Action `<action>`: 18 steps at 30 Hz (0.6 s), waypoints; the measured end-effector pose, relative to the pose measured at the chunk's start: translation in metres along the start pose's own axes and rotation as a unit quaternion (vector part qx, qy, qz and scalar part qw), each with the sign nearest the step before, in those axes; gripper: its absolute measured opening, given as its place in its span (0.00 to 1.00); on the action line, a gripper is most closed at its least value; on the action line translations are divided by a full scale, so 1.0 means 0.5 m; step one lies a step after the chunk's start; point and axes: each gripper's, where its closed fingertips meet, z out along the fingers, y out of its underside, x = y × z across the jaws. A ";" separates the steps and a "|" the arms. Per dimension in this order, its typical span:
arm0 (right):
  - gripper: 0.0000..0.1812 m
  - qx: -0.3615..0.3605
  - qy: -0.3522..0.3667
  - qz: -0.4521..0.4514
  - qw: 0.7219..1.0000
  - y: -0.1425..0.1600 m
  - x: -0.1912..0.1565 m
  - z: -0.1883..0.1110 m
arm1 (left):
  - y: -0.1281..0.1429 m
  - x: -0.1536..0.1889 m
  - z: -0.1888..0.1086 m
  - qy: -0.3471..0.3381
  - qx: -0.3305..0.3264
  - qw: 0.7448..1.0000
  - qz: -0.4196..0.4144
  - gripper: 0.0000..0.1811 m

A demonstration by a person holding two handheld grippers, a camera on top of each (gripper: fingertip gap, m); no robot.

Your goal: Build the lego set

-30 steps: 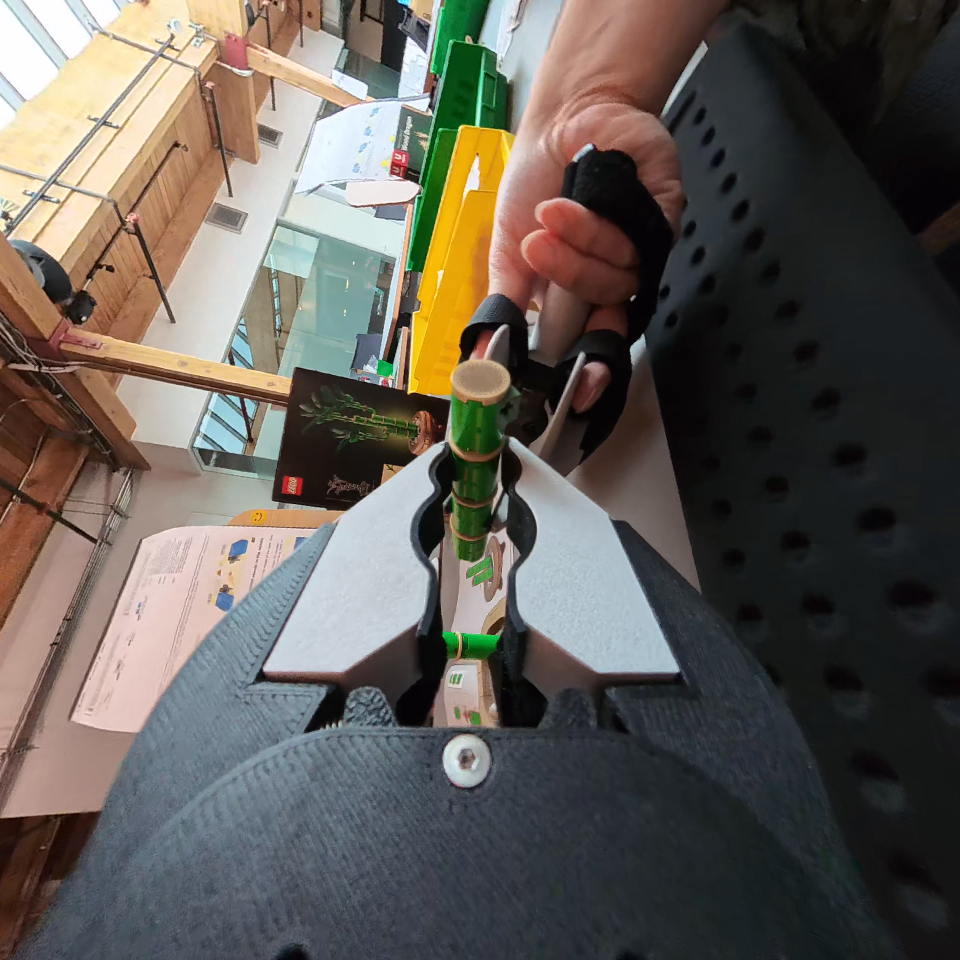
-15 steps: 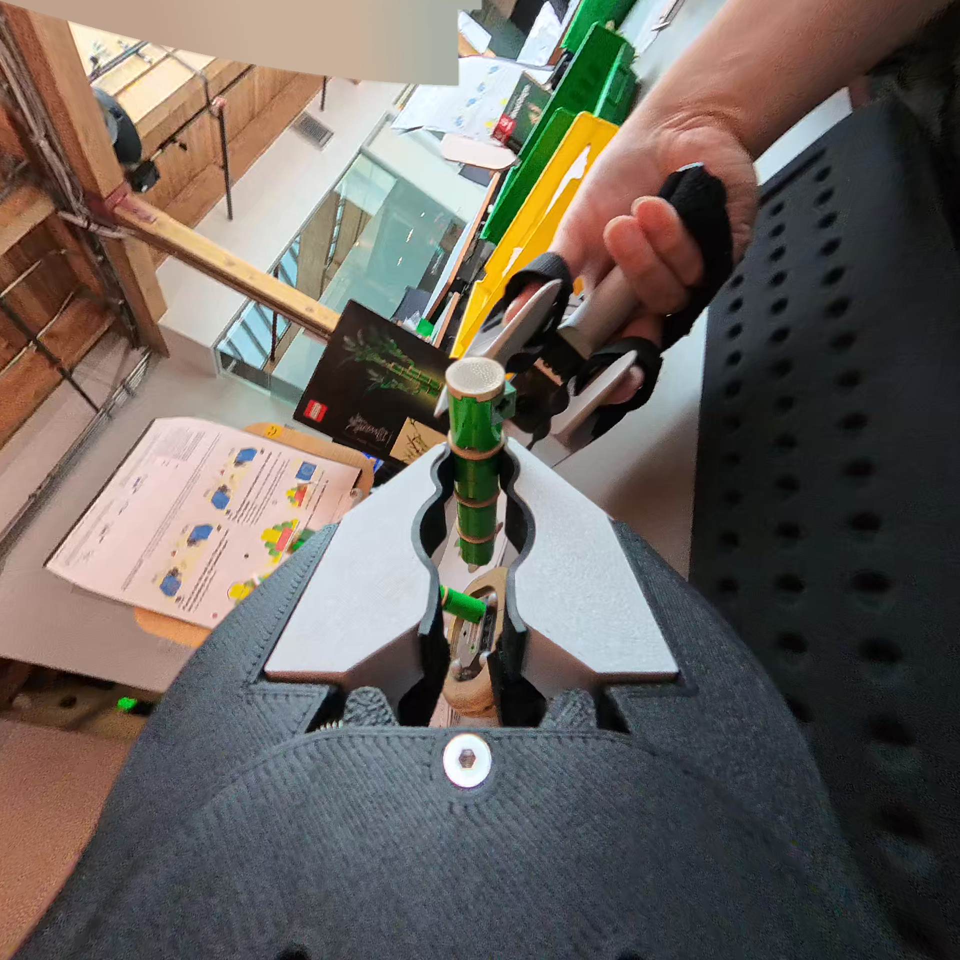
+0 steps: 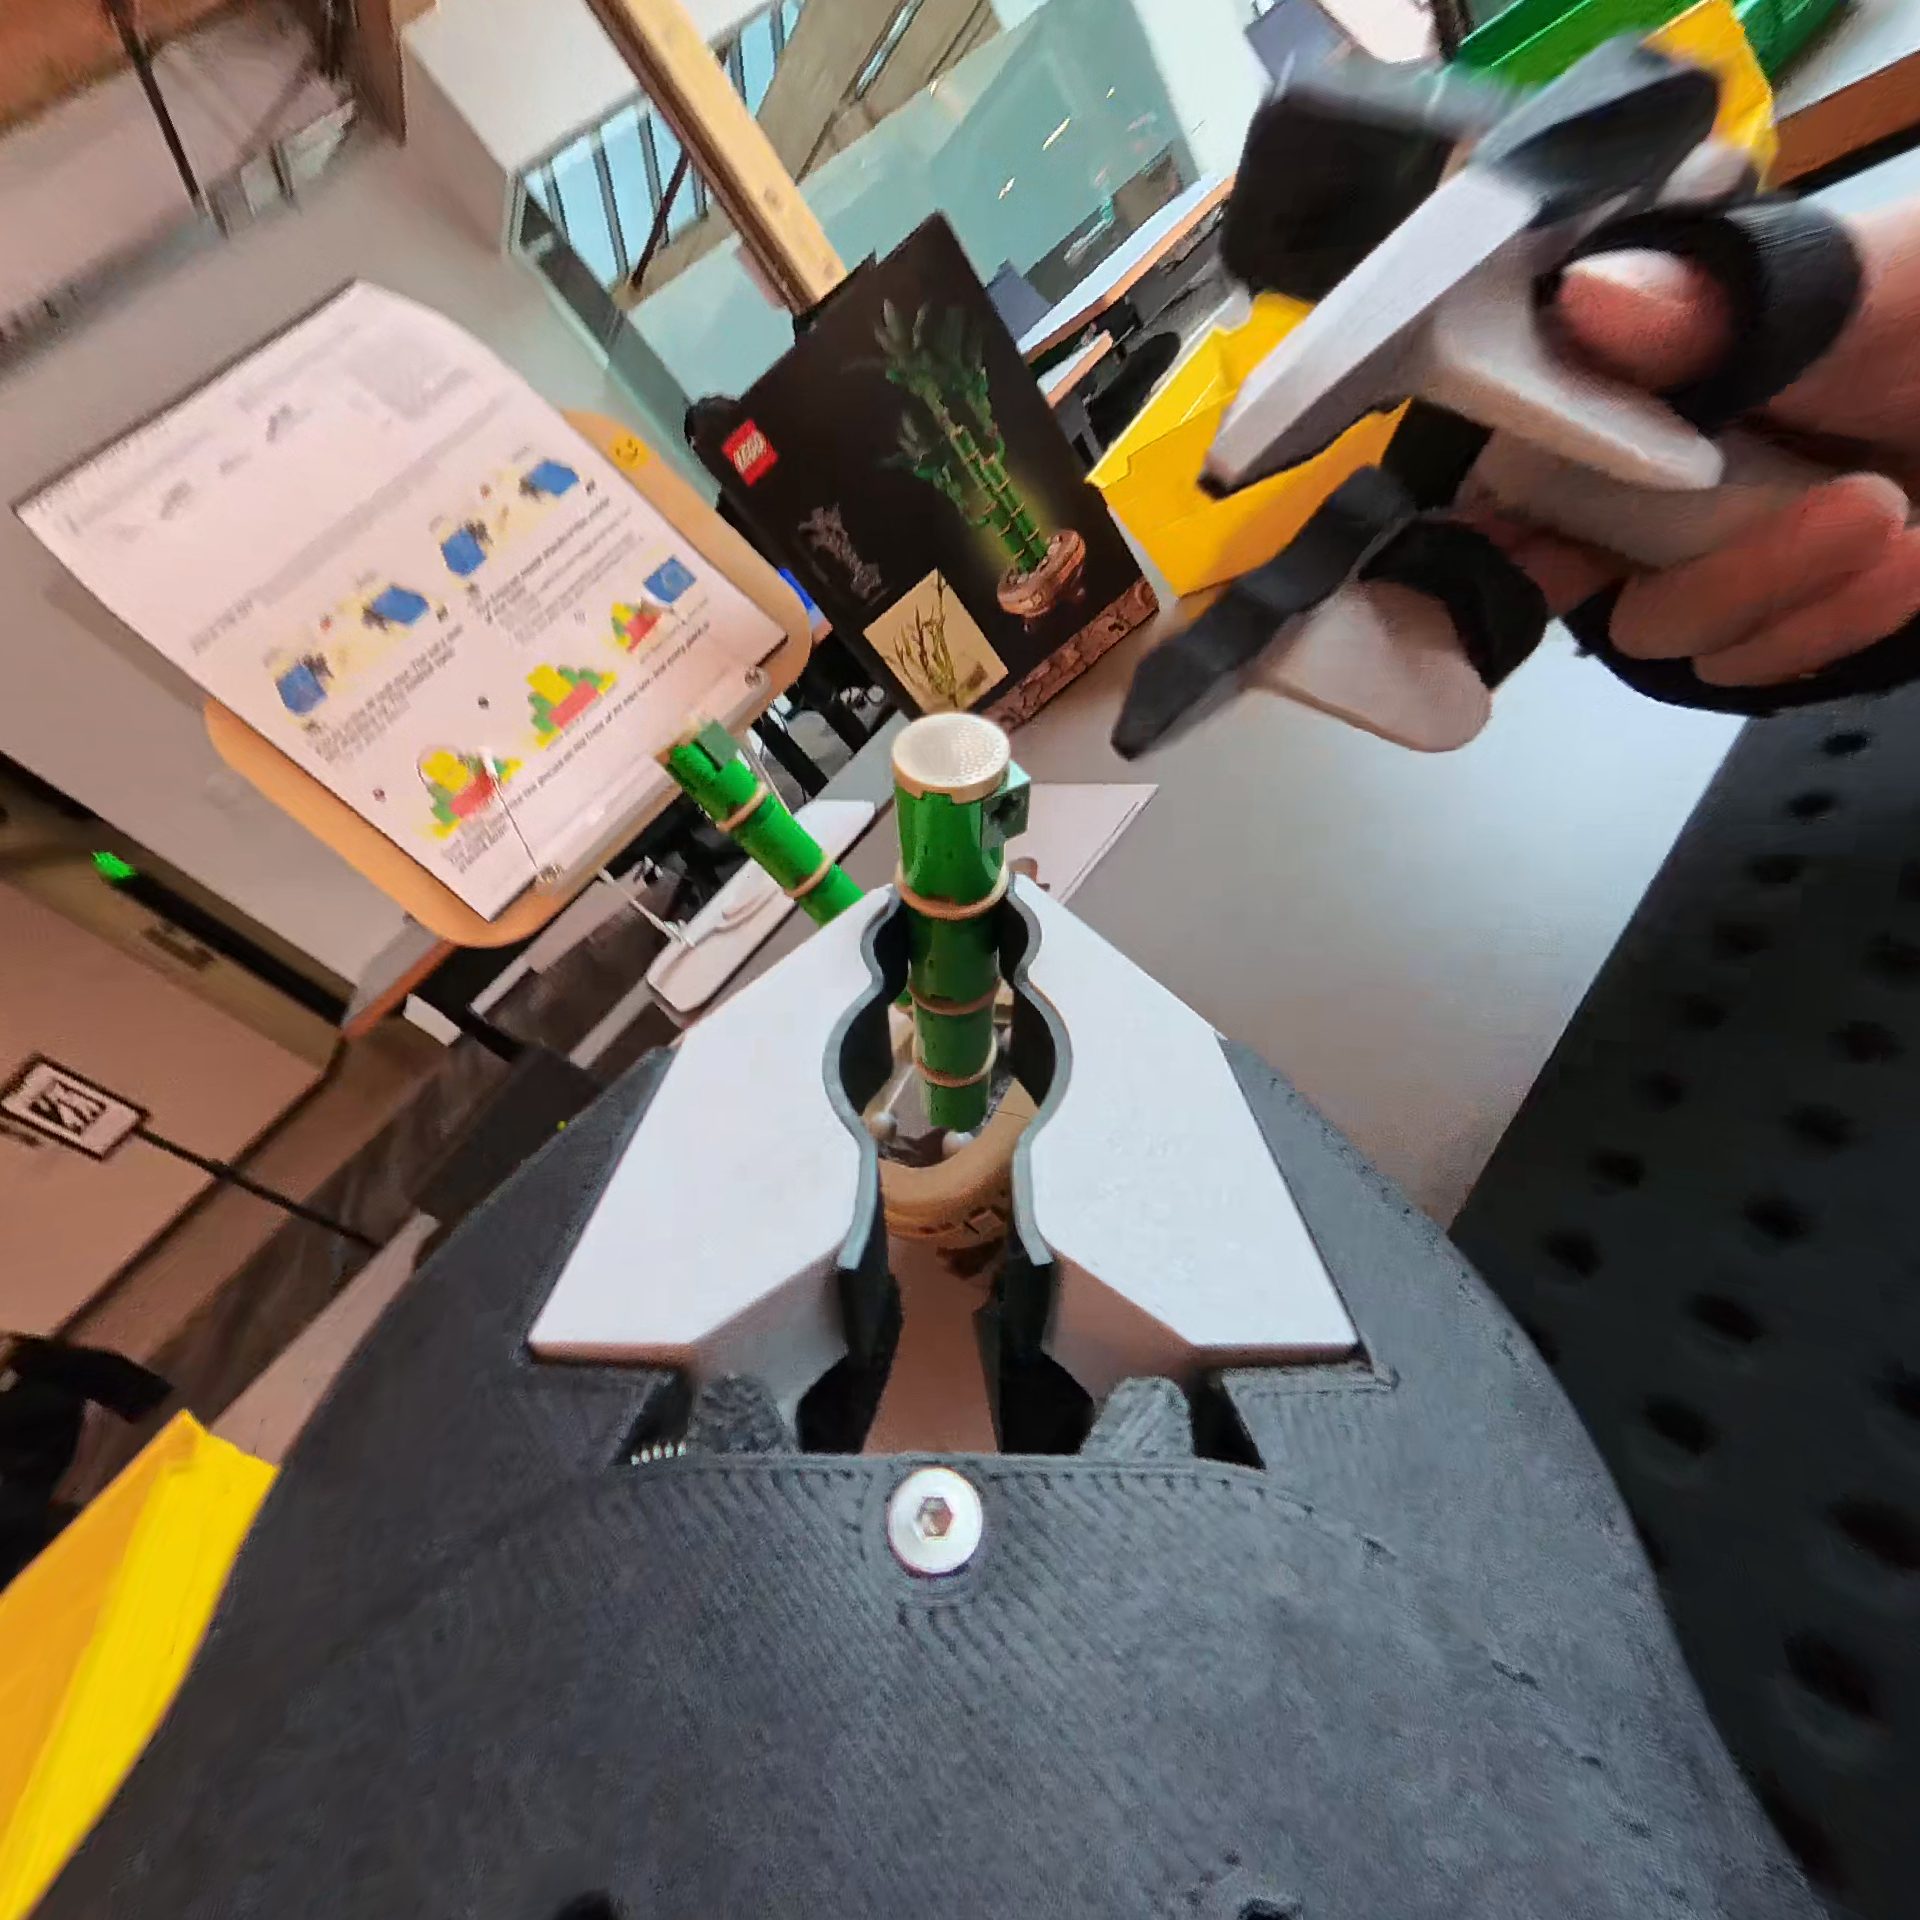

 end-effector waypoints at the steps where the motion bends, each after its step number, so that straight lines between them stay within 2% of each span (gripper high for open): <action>1: 0.29 0.003 0.022 -0.058 0.998 -0.008 -0.009 0.008 | 0.004 -0.002 0.003 -0.002 -0.009 1.000 -0.011 0.08; 4: 0.29 0.005 0.103 -0.212 0.972 -0.031 -0.032 0.034 | 0.010 -0.009 0.012 -0.014 -0.028 0.999 -0.041 0.08; 7: 0.26 -0.014 0.155 -0.296 0.942 -0.036 -0.036 0.056 | 0.010 -0.004 0.017 -0.006 -0.040 0.997 -0.065 0.08; 11: 0.24 -0.055 0.148 -0.314 0.936 -0.018 -0.026 0.074 | 0.014 0.012 0.023 0.024 -0.057 0.993 -0.099 0.08; 18: 0.20 -0.071 0.148 -0.296 0.941 -0.015 0.004 0.077 | 0.012 0.016 0.027 0.058 -0.064 0.982 -0.169 0.08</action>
